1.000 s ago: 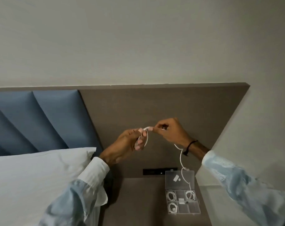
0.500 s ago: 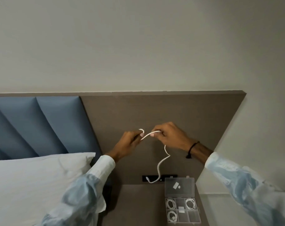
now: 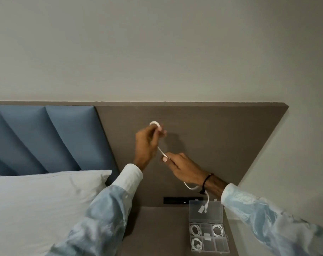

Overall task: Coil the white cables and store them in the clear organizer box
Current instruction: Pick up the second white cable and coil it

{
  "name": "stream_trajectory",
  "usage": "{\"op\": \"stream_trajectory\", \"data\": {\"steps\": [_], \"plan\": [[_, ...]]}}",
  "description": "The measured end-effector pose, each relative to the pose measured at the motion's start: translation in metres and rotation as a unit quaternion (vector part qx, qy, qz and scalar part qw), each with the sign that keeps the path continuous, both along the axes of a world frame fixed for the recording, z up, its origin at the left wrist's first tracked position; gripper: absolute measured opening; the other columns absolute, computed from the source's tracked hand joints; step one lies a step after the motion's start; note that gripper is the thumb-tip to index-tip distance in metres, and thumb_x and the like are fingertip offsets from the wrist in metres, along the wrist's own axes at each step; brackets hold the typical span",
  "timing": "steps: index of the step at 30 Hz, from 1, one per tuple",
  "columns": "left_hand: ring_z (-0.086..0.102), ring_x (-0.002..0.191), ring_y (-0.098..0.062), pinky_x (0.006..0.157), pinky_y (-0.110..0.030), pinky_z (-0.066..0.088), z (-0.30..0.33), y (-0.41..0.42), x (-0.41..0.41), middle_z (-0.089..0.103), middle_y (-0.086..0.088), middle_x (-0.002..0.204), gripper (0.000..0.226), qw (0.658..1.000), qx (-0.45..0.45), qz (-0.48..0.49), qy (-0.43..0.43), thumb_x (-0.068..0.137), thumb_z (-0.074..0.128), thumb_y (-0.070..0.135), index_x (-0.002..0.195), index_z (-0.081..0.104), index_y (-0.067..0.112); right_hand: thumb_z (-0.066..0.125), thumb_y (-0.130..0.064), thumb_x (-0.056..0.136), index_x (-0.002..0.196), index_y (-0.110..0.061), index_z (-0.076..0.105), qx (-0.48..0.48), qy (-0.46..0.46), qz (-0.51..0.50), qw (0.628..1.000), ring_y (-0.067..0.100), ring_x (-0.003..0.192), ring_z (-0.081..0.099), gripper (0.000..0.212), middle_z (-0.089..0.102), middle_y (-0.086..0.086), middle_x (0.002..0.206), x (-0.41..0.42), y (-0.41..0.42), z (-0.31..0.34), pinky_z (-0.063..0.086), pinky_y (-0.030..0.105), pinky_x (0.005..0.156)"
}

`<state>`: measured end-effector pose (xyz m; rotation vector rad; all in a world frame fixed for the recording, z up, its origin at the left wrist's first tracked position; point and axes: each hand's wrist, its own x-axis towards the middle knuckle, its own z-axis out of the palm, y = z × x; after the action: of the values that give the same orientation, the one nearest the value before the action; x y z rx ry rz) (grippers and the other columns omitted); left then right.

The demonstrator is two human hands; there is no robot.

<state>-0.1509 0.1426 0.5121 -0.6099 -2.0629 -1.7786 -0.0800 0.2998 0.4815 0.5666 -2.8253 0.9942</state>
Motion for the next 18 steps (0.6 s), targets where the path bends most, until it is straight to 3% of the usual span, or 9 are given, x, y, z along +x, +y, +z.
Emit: {"op": "stream_trajectory", "data": {"steps": [2,5,7,9,11,14,16,17,18], "plan": [[0.065,0.065,-0.019,0.062,-0.036,0.051,-0.023,-0.008,0.000,0.069,-0.007,0.074,0.015,0.974,-0.206,0.021,0.090,0.098,0.057,0.007,0.086,0.065,0.004,0.043,-0.030,0.106,0.103,-0.023,0.067,0.018,-0.001,0.018,1.000,0.012,0.059,0.055,0.025,0.058,-0.007,0.066,-0.003,0.005,0.009,0.049,0.037,0.063],[0.060,0.062,-0.026,0.061,-0.042,0.051,-0.042,-0.021,0.004,0.066,-0.011,0.070,0.024,0.960,-0.271,-0.062,0.004,0.102,0.052,0.014,0.084,0.065,0.004,0.052,-0.030,0.103,0.098,-0.026,0.071,0.058,0.033,0.022,0.998,0.012,0.066,0.060,0.020,0.069,-0.008,0.077,-0.015,0.026,0.028,0.049,0.034,0.066],[0.056,0.060,-0.021,0.063,-0.034,0.049,-0.042,-0.021,0.011,0.061,-0.009,0.069,0.034,0.953,-0.215,-0.172,-0.126,0.106,0.045,0.017,0.093,0.070,-0.002,0.060,-0.040,0.097,0.094,-0.025,0.073,0.072,0.054,0.004,0.996,0.009,0.064,0.058,0.020,0.070,-0.009,0.075,-0.024,0.045,0.040,0.049,0.032,0.064],[0.047,0.058,-0.014,0.060,-0.024,0.042,-0.032,-0.018,0.022,0.051,-0.005,0.067,0.036,0.920,-0.109,-0.274,-0.258,0.107,0.039,0.011,0.107,0.069,-0.009,0.066,-0.050,0.091,0.088,-0.024,0.073,0.052,0.073,-0.013,0.996,0.010,0.060,0.060,0.027,0.069,-0.005,0.069,-0.031,0.056,0.046,0.049,0.030,0.058],[0.037,0.056,-0.012,0.059,-0.026,0.035,-0.014,-0.017,0.030,0.039,-0.003,0.067,0.035,0.878,0.036,-0.339,-0.335,0.105,0.036,0.007,0.109,0.067,-0.008,0.062,-0.049,0.094,0.084,-0.021,0.072,0.012,0.093,-0.020,0.995,0.012,0.059,0.061,0.032,0.067,-0.004,0.066,-0.033,0.053,0.043,0.048,0.030,0.057],[0.037,0.053,-0.009,0.056,-0.021,0.040,0.015,-0.015,0.031,0.037,-0.001,0.068,0.036,0.834,0.230,-0.360,-0.349,0.105,0.034,0.013,0.106,0.067,-0.001,0.050,-0.031,0.105,0.087,-0.018,0.068,-0.042,0.086,-0.041,0.995,0.012,0.056,0.055,0.029,0.060,-0.008,0.064,-0.027,0.035,0.022,0.046,0.035,0.058],[0.045,0.055,-0.008,0.056,-0.019,0.048,0.029,-0.010,0.021,0.046,0.000,0.068,0.037,0.808,0.374,-0.305,-0.337,0.107,0.034,0.017,0.110,0.067,-0.001,0.044,-0.025,0.107,0.096,-0.022,0.067,-0.045,0.043,-0.044,0.997,0.009,0.048,0.048,0.025,0.052,-0.009,0.057,-0.018,0.024,0.003,0.043,0.034,0.053],[0.049,0.057,-0.008,0.059,-0.019,0.050,0.032,-0.007,0.015,0.050,0.000,0.069,0.036,0.826,0.404,-0.248,-0.304,0.108,0.036,0.017,0.112,0.066,-0.002,0.042,-0.024,0.107,0.100,-0.025,0.065,-0.033,0.020,-0.031,0.999,0.011,0.046,0.047,0.025,0.052,-0.007,0.056,-0.011,0.018,-0.006,0.043,0.034,0.050],[0.052,0.060,-0.011,0.062,-0.021,0.052,0.032,-0.004,0.010,0.054,-0.002,0.071,0.034,0.872,0.384,-0.174,-0.248,0.108,0.038,0.016,0.113,0.066,-0.002,0.040,-0.025,0.108,0.102,-0.026,0.064,-0.020,0.001,-0.010,1.000,0.012,0.048,0.050,0.024,0.056,-0.006,0.059,-0.003,0.011,-0.014,0.045,0.036,0.051]]}}
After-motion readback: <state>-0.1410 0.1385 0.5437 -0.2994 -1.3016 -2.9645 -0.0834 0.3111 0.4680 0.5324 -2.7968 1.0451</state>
